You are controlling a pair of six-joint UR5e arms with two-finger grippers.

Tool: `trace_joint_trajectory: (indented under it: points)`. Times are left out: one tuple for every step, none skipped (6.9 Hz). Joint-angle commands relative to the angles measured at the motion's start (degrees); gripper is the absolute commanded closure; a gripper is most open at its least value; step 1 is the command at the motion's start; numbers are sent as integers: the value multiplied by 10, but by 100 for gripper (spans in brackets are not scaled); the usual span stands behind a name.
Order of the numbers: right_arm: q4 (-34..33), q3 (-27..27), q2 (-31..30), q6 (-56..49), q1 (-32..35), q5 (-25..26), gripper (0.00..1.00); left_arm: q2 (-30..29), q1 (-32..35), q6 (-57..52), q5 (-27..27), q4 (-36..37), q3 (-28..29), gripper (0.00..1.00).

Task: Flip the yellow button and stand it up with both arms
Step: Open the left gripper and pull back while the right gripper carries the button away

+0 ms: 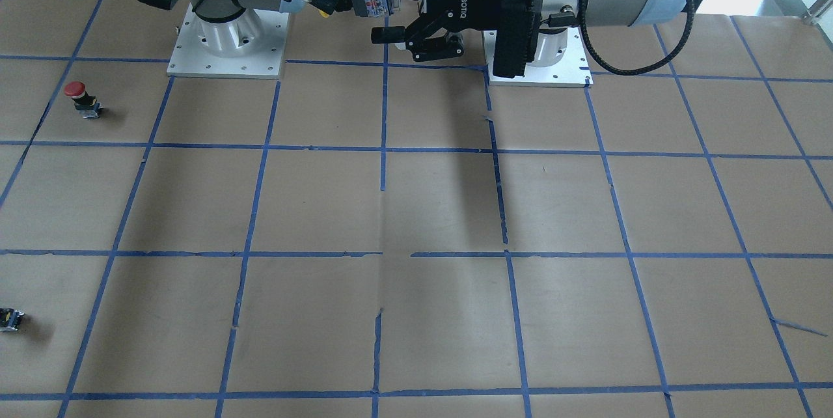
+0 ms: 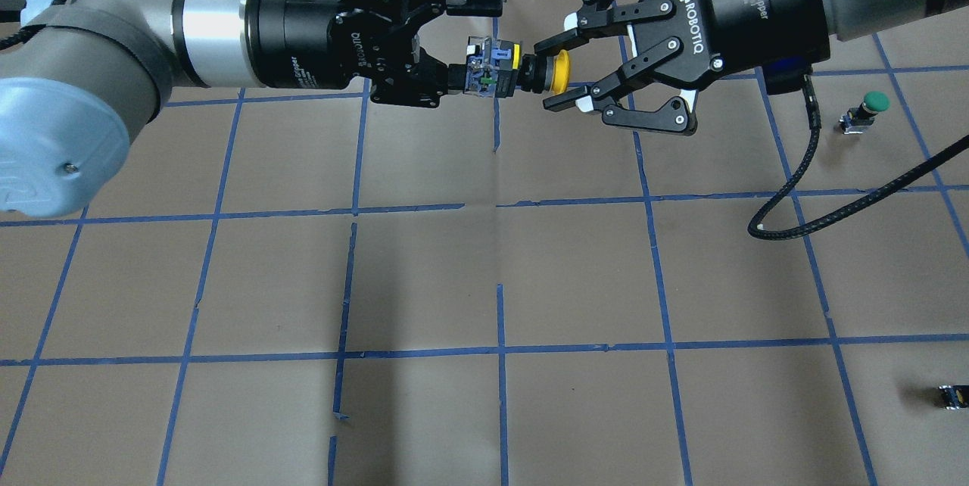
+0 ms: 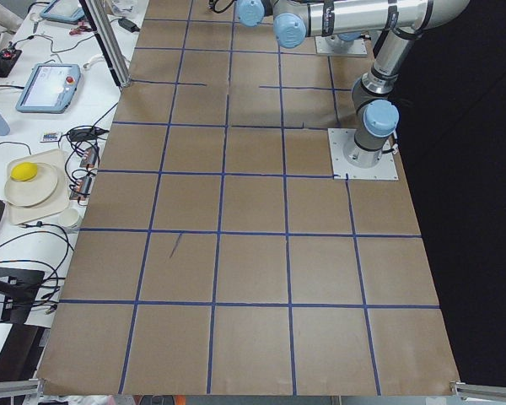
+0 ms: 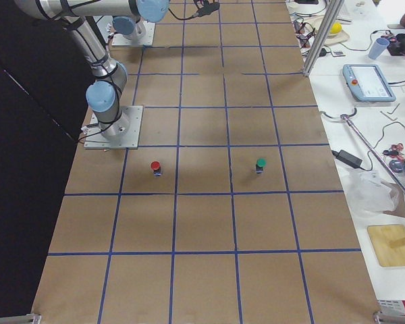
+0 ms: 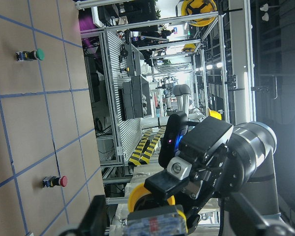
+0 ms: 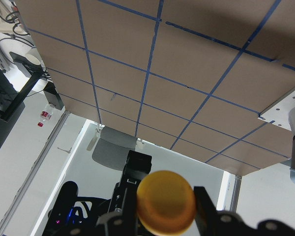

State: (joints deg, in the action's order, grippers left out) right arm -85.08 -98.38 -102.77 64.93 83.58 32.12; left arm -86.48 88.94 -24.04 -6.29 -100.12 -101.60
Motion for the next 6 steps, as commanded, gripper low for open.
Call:
trace_joint_trajectory:
  points:
    - [-4, 1, 0, -2, -4, 10, 83, 0, 0, 0, -1, 0, 2, 0]
    - [-11, 1, 1, -42, -11, 90, 83, -1, -1, -1, -4, 1, 10, 0]
    - [-3, 1, 0, -140, -31, 172, 85, 2, -1, 2, -52, 6, 10, 0]
    - [0, 1, -1, -193, -57, 232, 87, -1, -1, 27, -120, 45, 10, 0]
    - [-1, -1, 3, -258, -78, 272, 90, -13, -1, 115, -190, 146, 9, 0]
    - [-2, -13, 5, -314, -103, 309, 91, -19, -1, 210, -266, 232, 8, 0]
